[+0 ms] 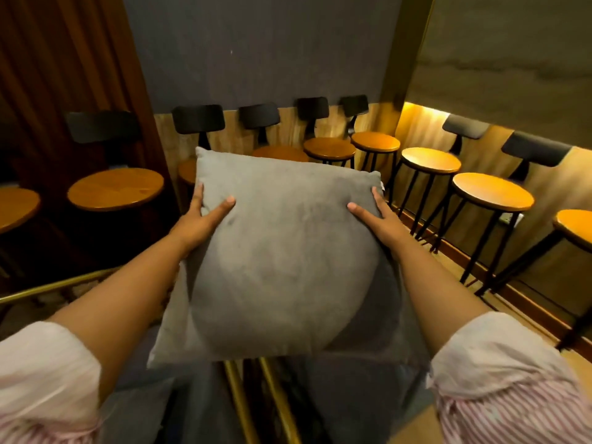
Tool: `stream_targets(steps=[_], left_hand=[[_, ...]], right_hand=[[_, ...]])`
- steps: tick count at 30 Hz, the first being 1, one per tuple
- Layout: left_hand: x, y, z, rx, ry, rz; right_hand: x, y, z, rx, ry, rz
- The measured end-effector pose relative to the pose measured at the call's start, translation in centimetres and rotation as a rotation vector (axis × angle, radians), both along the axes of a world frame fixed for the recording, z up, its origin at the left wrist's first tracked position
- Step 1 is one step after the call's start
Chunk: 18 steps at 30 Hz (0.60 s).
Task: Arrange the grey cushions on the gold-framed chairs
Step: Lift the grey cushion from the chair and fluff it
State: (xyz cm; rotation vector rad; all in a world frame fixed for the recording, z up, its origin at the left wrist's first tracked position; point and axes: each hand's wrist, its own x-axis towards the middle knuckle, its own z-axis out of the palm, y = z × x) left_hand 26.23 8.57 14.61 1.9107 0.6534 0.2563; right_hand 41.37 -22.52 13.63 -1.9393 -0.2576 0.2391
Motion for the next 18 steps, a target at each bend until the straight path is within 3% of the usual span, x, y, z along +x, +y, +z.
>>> stream_targets(steps=[5,10,14,18], left_hand=[[8.1,-3.9,-2.0,-0.121,0.024,0.069],[12.4,-7.1,-8.7,-0.19,0.108,0.139],[14.3,-10.9,-14.2,0.055,0.48,-0.018],[13.9,-12.6,-18.6,0.118,0.673,-0.068]], right_hand=[[10.4,-2.6,1.7,-0.177,-0.012,0.057],[16.1,-1.7,-1.9,-0.354,-0.019,0.205],[15.4,0.5,-10.0,-0.845,-0.059,0.45],[13.2,2.5,-13.8,-0.917,-0.186,0.514]])
